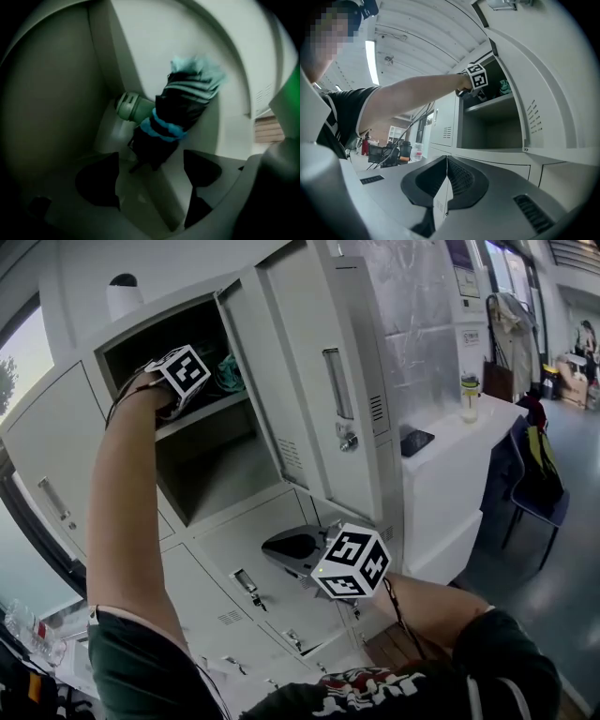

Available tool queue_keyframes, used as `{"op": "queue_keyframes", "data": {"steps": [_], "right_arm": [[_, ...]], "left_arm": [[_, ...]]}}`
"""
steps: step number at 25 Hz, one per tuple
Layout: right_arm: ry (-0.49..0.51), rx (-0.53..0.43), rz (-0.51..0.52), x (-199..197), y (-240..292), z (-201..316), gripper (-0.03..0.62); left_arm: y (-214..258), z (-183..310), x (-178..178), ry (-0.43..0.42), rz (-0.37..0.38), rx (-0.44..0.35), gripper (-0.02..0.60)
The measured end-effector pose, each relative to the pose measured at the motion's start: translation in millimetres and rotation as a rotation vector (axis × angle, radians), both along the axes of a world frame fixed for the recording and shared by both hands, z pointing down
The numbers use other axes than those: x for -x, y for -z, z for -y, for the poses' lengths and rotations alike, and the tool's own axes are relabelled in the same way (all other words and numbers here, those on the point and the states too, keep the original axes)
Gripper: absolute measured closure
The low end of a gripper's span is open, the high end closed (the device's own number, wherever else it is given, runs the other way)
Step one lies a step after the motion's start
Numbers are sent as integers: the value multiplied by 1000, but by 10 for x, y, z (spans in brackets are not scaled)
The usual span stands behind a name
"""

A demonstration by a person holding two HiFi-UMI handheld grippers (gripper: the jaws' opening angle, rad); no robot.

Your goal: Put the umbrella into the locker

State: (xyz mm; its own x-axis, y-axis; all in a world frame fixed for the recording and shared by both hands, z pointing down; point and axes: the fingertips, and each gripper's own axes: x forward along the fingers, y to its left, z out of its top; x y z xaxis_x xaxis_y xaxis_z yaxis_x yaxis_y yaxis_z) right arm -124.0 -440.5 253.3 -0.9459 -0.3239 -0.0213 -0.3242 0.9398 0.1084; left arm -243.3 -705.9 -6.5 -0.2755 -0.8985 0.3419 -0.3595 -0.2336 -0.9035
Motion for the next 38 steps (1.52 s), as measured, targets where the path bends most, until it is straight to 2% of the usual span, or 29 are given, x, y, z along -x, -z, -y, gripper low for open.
{"op": "queue_keyframes", "data": {"steps": [2, 4, 11, 15, 20, 25, 29, 35, 38], "right_arm": [[0, 5, 1, 9, -5, 27, 560], [4, 5, -1, 25, -2, 27, 560], [29, -7, 2, 110, 62, -73, 560], [59, -26, -6, 251, 124, -181, 560], [90, -40, -17, 425, 140, -311, 560], [104, -31, -19, 539, 137, -359, 560], [97, -44, -17, 586, 170, -387, 560], [88, -72, -13, 637, 202, -410, 560], [85, -81, -10, 647, 186, -416, 560]], "left_arm": [[6, -200, -78, -35, -50, 84, 147], [16, -302, -165, -78, -79, 106, 146], [23, -478, -387, -205, -123, 8, 146], [37, -751, -569, -318, -179, -38, 146], [-86, -1181, -646, -419, -250, -88, 151], [-566, -1667, -630, -507, -333, -67, 221], [-985, -2041, -410, -528, -464, -79, 267], [-1721, -2598, 183, -538, -761, -167, 337], [-2212, -2830, 464, -515, -914, -203, 384]]}}
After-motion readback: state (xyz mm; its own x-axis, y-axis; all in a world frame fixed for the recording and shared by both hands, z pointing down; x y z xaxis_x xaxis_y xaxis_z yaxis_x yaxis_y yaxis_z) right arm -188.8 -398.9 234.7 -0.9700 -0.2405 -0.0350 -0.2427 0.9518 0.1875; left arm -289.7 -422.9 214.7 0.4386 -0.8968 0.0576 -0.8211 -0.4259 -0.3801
